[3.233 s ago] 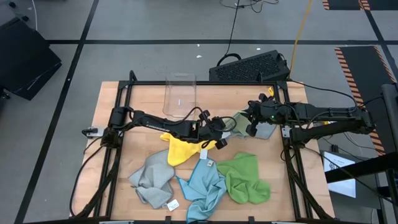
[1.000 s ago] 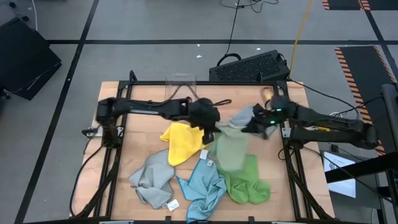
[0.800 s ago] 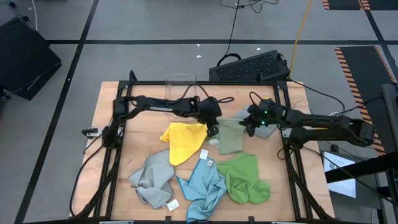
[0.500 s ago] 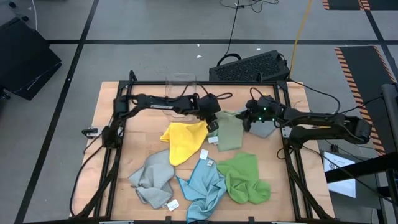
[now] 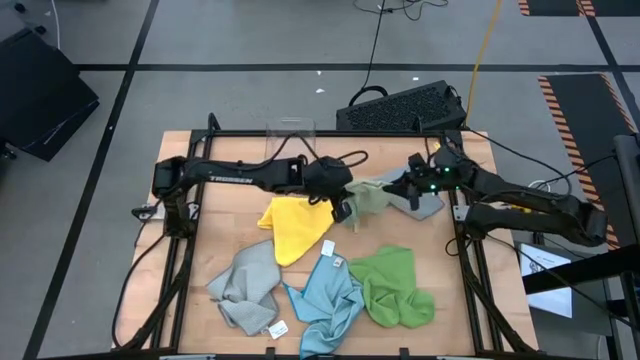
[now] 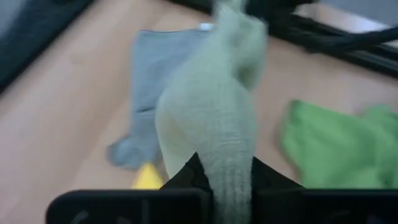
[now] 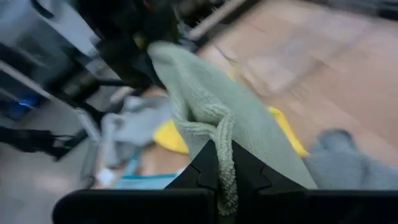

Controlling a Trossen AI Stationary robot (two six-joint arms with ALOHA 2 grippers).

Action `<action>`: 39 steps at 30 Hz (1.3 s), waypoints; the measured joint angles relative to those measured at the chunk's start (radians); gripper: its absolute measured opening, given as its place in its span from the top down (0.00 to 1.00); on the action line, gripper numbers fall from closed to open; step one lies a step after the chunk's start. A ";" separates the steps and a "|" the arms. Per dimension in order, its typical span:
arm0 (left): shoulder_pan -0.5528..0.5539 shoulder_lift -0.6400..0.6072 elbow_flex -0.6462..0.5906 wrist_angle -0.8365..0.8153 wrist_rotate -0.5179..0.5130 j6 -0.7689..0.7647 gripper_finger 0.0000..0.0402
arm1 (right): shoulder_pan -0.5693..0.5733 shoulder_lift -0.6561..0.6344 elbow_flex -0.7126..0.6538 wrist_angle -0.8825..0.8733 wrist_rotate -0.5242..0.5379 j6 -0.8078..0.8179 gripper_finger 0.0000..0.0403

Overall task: Fold microfiber towels
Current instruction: Fold the light green microfiber cloth

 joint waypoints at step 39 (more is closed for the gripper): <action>-0.071 0.141 -0.030 0.025 0.291 -0.024 0.98 | -0.033 0.128 -0.278 0.225 -0.334 0.246 0.99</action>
